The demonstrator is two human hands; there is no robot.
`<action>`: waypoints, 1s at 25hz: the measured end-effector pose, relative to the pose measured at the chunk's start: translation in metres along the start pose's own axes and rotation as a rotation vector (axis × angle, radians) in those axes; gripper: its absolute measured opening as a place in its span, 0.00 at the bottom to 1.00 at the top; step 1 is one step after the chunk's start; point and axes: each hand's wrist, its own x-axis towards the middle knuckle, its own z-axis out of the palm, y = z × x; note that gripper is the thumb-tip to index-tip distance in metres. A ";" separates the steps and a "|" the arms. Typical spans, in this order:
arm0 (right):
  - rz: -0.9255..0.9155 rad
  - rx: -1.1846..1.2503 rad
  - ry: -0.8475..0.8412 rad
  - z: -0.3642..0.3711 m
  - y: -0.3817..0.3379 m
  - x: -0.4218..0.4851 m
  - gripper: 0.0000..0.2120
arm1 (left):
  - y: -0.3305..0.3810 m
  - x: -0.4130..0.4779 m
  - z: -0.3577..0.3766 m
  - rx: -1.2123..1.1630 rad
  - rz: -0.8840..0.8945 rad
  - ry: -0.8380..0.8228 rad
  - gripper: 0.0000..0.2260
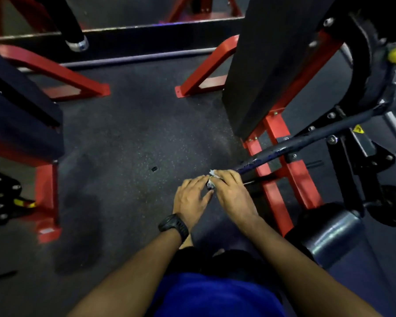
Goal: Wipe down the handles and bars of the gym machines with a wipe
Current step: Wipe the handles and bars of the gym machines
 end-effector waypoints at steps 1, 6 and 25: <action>-0.057 -0.044 -0.030 -0.002 0.003 -0.002 0.20 | 0.001 0.000 0.004 -0.008 -0.005 0.011 0.20; 0.075 -0.078 0.092 -0.021 0.042 0.013 0.14 | 0.001 -0.003 0.022 -0.013 -0.032 0.166 0.21; -0.322 -0.232 0.105 -0.006 0.044 -0.005 0.10 | 0.004 -0.020 0.032 0.179 0.093 0.301 0.18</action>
